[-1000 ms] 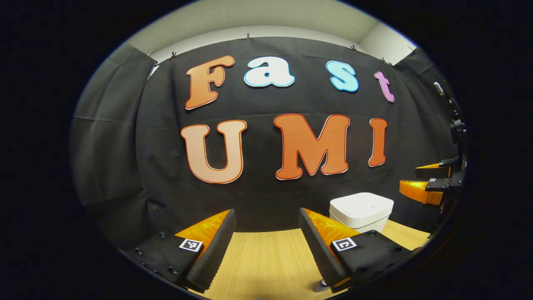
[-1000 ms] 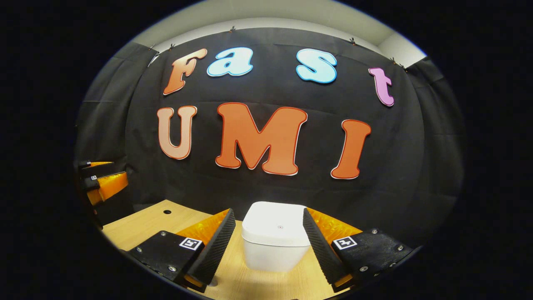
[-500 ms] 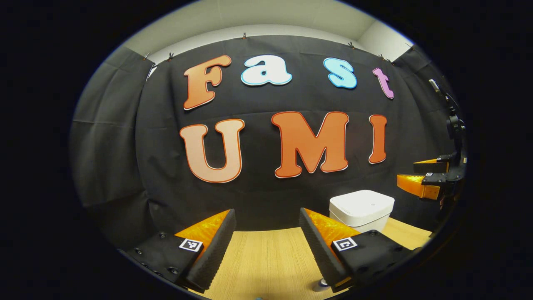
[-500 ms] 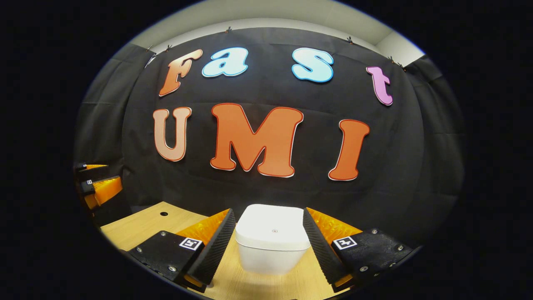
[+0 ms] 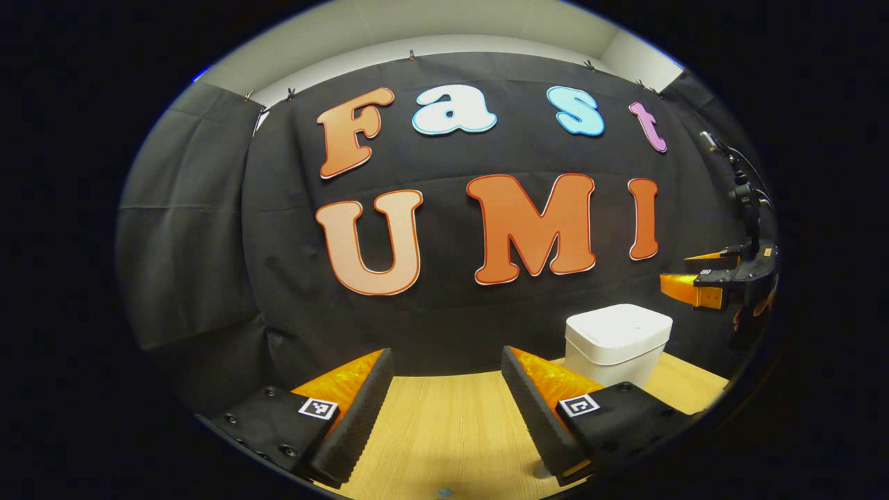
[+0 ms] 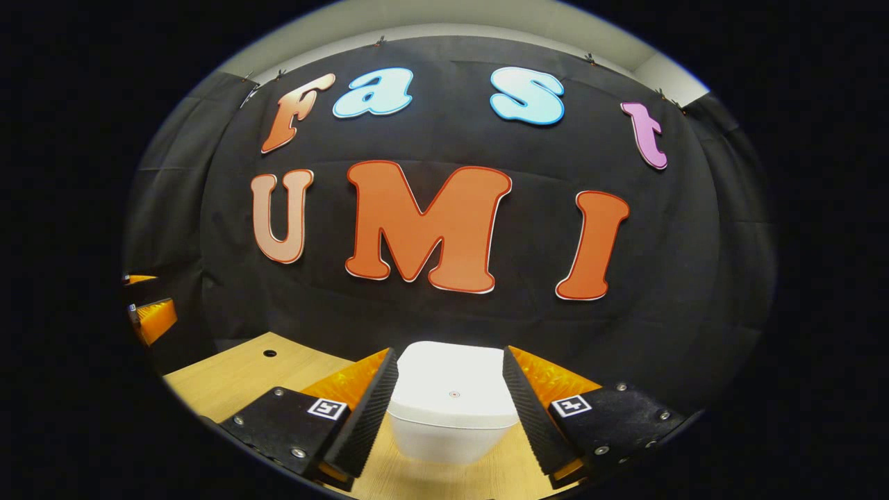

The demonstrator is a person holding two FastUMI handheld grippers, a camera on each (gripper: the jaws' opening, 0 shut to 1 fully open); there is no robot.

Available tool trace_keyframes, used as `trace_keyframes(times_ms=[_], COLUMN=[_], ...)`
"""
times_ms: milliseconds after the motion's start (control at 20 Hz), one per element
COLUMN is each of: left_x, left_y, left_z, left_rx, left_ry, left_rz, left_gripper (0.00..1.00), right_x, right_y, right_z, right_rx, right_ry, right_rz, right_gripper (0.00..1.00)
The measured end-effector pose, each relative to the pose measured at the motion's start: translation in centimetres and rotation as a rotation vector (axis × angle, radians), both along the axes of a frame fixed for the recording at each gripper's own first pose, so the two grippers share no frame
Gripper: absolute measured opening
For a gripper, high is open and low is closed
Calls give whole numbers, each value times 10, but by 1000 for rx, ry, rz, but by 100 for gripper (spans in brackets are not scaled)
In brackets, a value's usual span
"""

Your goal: Press the lid of the desktop garbage bin to open it, pick up the crumpled paper on the desktop and throw it into the bin, then pick up the pop can on the desktop and drop it into the bin, and finally close the garbage bin lid.

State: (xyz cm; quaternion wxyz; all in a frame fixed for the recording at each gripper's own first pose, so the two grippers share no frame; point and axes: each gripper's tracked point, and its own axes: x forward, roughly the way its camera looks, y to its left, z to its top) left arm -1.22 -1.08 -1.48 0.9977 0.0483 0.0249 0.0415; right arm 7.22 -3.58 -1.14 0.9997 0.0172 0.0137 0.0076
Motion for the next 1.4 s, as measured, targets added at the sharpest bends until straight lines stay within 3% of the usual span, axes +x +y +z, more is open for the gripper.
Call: trace_keyframes(times_ms=[300,500,650,950,1400], left_x=[-12,-21,-26,-26,-18], left_y=[23,33,39,44,42], left_z=[-6,-6,-8,-7,-15], left_rx=[-1,2,7,20,20], left_ry=[15,17,20,20,41], left_rz=[99,160,194,232,230], left_gripper=[100,100,100,100,100], right_x=[29,48,59,78,90], right_y=[-1,-5,-2,-6,-4], right_z=[-9,-20,-33,-54,-101], right_rx=[-9,-6,0,-8,-47], right_ry=[12,29,56,87,186], right_rz=[32,32,49,43,44], right_gripper=[66,33,20,2,1])
